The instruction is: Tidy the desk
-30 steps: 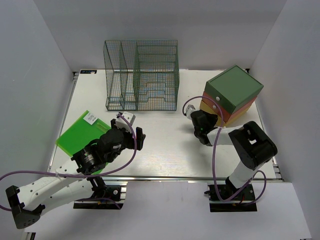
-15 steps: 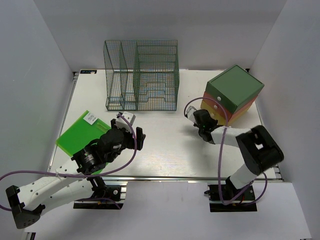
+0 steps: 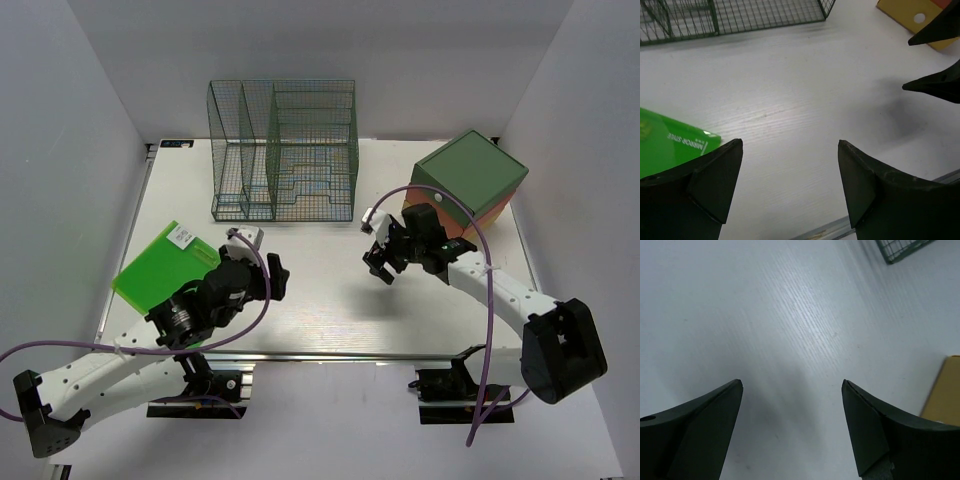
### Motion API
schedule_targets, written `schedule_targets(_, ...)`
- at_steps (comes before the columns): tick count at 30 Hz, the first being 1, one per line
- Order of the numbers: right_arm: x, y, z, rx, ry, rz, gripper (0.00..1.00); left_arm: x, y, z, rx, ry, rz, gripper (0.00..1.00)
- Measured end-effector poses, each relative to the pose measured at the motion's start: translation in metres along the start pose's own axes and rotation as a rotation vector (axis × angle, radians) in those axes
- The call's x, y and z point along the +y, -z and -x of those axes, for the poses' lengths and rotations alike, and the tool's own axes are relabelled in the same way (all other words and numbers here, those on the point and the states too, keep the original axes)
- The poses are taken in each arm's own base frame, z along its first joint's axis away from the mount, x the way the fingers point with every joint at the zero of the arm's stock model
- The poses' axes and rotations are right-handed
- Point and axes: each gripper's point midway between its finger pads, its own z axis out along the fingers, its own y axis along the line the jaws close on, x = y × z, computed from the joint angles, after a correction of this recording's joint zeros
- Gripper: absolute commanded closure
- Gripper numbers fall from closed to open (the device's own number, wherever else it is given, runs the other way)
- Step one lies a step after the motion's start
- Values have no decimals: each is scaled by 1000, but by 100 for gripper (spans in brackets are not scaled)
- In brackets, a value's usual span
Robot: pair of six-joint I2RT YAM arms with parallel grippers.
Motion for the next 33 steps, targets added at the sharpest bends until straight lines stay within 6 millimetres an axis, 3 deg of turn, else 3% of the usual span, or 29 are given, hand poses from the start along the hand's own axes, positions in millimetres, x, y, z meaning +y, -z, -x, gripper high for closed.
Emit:
schedule_targets(6,24,5,13,-62,-89,115,21,15,16,-21,65,179,66,17)
schedule_targets(10,46,3,27,-91,-119,238,20,29,52,-7,0,368,58,16)
schedule_targets(14,66,-13,49,-67,-106,345,20,50,88,20,-84,511,89,15)
schedule_targets(18,87,-33,81,-42,-76,414,19,69,103,20,-91,566,173,14)
schedule_targets(23,104,-69,136,-39,-65,428,15,95,111,3,-72,609,317,12)
schedule_targets(26,119,-99,157,-23,-80,427,12,104,114,-2,-75,622,364,12)
schedule_targets(30,138,-146,172,11,-118,438,11,111,111,-6,-64,584,427,10)
schedule_targets(33,146,-178,181,27,-146,445,11,107,97,-11,5,461,497,7)
